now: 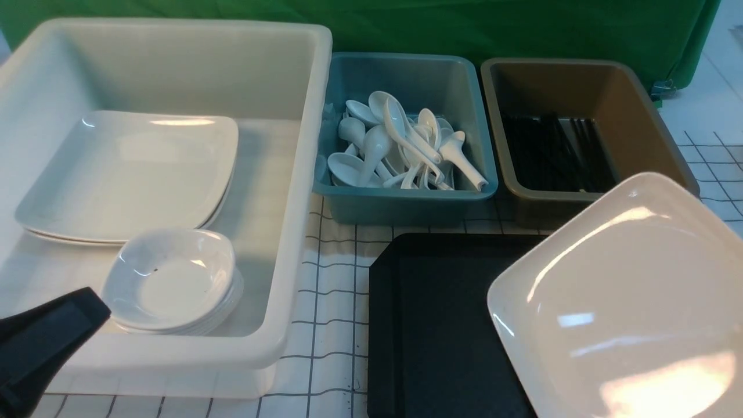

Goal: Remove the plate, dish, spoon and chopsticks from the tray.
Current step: Use the right arm to move the plate from right to left

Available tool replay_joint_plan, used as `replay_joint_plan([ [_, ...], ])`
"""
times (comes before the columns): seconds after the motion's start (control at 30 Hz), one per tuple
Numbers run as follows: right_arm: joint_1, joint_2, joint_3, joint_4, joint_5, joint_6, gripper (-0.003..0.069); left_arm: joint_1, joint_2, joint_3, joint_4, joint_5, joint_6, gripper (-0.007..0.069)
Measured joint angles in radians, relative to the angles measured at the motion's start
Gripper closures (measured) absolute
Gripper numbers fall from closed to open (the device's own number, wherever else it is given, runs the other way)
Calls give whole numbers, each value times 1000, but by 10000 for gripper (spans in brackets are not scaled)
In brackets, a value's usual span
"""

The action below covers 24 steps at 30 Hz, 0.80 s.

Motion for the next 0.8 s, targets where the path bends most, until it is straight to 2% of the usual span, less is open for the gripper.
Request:
replay_joint_plan([
  [0.23,0,-140,-62,49,18,7,583,0,16,0,11,2,24,603],
  [0.5,0,-169,-143,264,32,-55,583,0,16,0,91,3,55,603],
  [0.57,0,-169,-150,391,33,-106,583,0,16,0,106,3,54,588],
  [0.6,0,-169,-150,412,33,-110,583,0,16,0,106,3,53,585],
  [0.67,0,-169,-151,549,56,-176,583,0,16,0,102,12,36,533],
  [0.77,0,-170,-151,643,56,-221,583,0,16,0,74,27,31,473],
  [0.8,0,-171,-152,697,57,-245,583,0,16,0,37,35,29,421],
])
